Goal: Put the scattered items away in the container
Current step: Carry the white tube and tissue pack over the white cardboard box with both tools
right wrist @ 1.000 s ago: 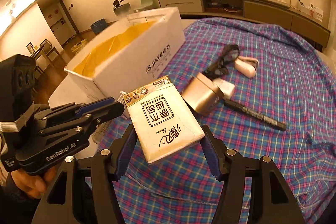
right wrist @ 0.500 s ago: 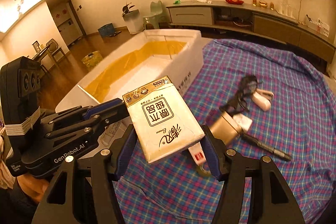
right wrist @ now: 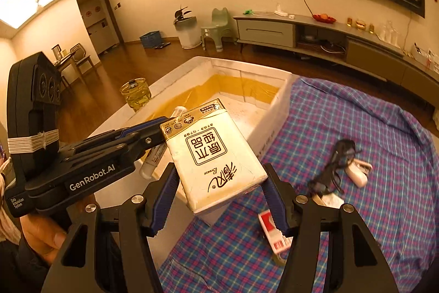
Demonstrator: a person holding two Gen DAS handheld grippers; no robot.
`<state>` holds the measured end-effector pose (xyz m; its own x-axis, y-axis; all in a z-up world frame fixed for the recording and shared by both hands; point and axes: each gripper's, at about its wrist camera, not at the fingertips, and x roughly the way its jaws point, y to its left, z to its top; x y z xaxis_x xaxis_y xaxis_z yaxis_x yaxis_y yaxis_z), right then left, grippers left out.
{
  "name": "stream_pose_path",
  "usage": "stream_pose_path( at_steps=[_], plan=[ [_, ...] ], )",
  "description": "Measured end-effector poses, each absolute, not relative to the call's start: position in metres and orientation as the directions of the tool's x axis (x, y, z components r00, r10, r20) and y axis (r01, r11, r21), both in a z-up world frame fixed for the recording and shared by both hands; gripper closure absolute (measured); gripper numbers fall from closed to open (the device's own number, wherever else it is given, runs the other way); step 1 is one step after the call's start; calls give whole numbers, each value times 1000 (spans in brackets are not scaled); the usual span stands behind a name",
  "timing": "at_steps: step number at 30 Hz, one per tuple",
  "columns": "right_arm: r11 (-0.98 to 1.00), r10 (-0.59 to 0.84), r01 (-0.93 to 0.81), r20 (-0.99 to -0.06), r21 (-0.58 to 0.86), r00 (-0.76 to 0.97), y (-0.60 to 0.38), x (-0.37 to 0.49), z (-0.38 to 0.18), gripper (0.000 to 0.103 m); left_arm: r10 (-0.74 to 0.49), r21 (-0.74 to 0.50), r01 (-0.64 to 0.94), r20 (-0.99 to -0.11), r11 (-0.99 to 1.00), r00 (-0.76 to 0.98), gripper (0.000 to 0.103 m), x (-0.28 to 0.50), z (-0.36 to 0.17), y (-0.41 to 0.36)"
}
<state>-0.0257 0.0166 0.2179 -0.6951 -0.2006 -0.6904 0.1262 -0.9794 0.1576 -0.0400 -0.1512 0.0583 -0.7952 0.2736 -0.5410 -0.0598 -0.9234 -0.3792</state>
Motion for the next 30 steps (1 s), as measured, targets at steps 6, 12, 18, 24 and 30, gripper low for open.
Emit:
stream_pose_path(
  at_steps=[6, 12, 18, 24, 30],
  plan=[
    [-980, -199, 128, -691, 153, -695, 13, -46, 223, 41, 255, -380, -36, -544, -924, -799, 84, -57, 59, -160],
    [-981, -194, 132, -705, 142, -682, 12, -71, 225, 41, 234, -378, -9, -555, -926, -798, 84, -73, 60, -168],
    [-981, -194, 130, -717, 144, -669, 15, -92, 226, 41, 218, -382, 12, -553, -924, -804, 84, -87, 66, -175],
    [-983, -182, 128, -729, 130, -660, 18, -110, 227, 41, 202, -391, 37, -551, -920, -809, 84, -104, 71, -185],
    [-985, -175, 109, -745, 136, -644, 27, -135, 226, 41, 222, -449, 65, -556, -891, -801, 84, -128, 66, -201]
  ],
)
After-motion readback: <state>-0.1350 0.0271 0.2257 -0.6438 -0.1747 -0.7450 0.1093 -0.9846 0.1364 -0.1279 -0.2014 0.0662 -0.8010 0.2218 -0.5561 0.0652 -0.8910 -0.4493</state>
